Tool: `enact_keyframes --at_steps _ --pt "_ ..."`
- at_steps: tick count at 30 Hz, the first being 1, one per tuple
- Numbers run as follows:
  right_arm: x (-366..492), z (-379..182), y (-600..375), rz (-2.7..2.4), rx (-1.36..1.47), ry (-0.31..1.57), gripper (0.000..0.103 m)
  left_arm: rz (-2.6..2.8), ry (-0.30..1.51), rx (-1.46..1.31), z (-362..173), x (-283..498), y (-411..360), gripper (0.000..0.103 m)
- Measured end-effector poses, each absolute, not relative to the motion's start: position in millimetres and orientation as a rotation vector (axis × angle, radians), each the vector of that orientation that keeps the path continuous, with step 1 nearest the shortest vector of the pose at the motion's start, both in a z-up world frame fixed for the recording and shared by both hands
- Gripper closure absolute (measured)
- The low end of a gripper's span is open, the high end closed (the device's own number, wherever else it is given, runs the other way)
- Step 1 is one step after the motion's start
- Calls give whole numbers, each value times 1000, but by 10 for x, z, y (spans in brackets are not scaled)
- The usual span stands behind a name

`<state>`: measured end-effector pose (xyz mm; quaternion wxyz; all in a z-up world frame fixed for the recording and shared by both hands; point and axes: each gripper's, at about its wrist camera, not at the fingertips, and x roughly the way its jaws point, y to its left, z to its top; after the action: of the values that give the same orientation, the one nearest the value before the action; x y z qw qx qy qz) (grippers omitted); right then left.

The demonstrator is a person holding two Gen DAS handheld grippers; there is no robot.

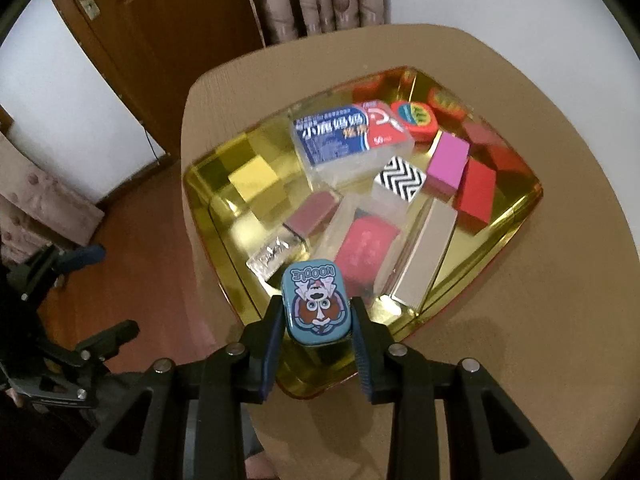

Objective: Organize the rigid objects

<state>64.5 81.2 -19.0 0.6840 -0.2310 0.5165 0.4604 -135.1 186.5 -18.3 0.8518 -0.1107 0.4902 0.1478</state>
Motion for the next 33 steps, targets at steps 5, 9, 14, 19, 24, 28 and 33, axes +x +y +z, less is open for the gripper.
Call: enact_keyframes --at_steps 5,9,14,19,24,28,33 --pt "686 -294 837 1002 -508 1198 70 307 1048 -240 -202 -1345 1856 15" --pt "675 -280 797 990 -475 1183 68 311 1050 -243 -210 -1339 1850 15" --pt "576 -63 547 937 -350 1041 68 309 1026 -235 -171 -1322 1850 15" --pt "53 252 268 686 -264 704 66 304 897 -165 69 -1222 1951 15" --pt "-518 229 119 490 -135 508 33 277 768 -124 286 -1114 2046 16" --pt "-659 210 127 379 -113 477 33 259 706 -64 375 -1041 2017 15" --pt "-691 174 136 264 -64 480 33 206 702 -41 338 -978 1931 16"
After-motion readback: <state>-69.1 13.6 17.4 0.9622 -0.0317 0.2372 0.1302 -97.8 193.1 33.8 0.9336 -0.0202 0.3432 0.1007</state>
